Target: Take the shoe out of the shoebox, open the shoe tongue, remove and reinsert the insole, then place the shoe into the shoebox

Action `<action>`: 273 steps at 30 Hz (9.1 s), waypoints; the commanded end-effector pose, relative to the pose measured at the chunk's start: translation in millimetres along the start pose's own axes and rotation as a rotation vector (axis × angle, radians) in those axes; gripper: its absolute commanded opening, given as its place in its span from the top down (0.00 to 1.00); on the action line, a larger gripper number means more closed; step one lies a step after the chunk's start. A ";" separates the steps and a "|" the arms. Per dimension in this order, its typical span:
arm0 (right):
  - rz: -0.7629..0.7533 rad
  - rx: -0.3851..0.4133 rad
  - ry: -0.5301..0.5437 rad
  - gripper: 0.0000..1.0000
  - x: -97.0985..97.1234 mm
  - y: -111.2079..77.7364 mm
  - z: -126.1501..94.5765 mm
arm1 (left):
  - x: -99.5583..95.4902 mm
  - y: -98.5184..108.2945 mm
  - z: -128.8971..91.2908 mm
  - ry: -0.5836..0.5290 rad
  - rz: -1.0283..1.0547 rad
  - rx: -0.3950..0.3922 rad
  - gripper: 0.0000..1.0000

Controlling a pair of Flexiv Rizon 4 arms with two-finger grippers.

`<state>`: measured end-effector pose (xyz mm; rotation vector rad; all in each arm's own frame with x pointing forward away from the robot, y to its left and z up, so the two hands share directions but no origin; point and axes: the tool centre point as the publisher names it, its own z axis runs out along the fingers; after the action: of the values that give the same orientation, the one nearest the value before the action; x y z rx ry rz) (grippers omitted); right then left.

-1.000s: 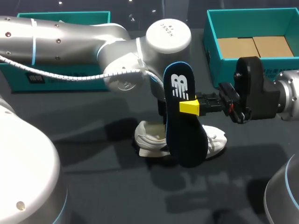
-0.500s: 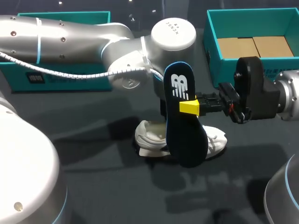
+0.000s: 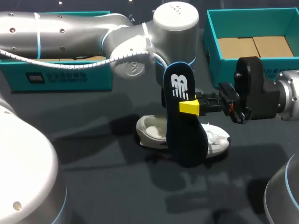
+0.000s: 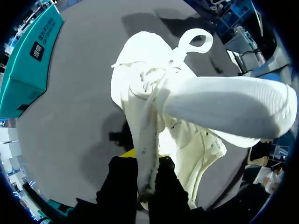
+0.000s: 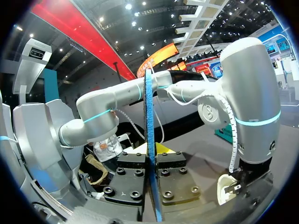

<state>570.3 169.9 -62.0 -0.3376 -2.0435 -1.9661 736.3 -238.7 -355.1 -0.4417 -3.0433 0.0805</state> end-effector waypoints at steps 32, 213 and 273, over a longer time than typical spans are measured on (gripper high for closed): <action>0.000 -0.001 -0.003 1.00 0.8 -1.3 0.7 | 13.9 13.8 -36.7 -0.048 0.720 0.051 1.00; 0.000 -0.001 -0.003 1.00 0.8 -1.3 0.7 | -14.6 -1.8 -185.9 -1.347 1.118 0.750 0.00; 0.650 -0.056 -0.132 1.00 -173.6 24.2 -42.1 | 1.3 23.9 -212.0 -1.421 1.079 0.798 0.00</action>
<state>724.9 124.2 -96.7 -1.0146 -1.6738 -1.6582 757.7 -204.7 -145.2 -2.5823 -2.5248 2.2948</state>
